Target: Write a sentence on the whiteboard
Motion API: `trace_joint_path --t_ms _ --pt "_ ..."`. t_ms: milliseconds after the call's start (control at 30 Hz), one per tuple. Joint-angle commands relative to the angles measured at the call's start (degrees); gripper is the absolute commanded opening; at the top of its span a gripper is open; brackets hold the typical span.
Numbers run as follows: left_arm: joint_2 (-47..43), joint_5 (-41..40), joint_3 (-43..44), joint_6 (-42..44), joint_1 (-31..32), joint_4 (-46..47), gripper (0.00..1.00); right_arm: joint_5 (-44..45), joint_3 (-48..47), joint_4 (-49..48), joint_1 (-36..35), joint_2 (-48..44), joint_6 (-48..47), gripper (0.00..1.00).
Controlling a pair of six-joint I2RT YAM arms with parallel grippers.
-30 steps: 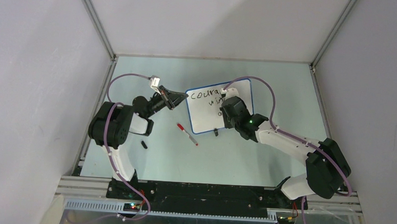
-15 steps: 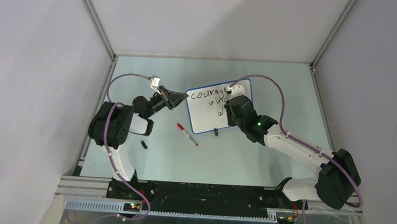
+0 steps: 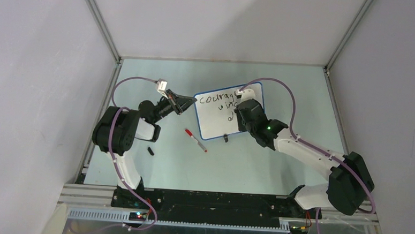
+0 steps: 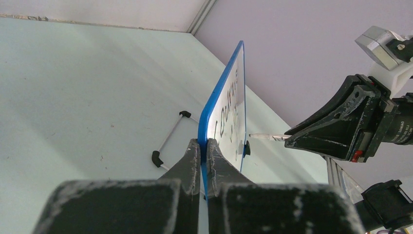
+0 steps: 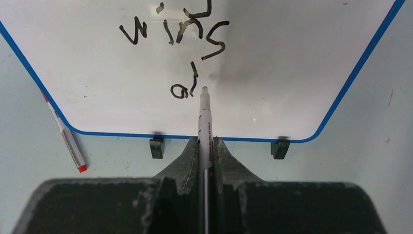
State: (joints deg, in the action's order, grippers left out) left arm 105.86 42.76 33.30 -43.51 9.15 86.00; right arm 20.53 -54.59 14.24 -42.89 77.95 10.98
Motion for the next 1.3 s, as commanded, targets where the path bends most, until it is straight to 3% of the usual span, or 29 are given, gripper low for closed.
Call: trace_joint_path --t_ms 0,1267 --pt "-0.6 1.5 -0.2 2.8 0.1 1.7 0.0 0.3 -0.5 -2.8 0.2 0.7 -0.6 0.0" --pt "-0.4 1.6 -0.1 2.8 0.1 1.6 0.0 -1.3 -0.5 -4.2 1.5 4.4 -0.1 0.0"
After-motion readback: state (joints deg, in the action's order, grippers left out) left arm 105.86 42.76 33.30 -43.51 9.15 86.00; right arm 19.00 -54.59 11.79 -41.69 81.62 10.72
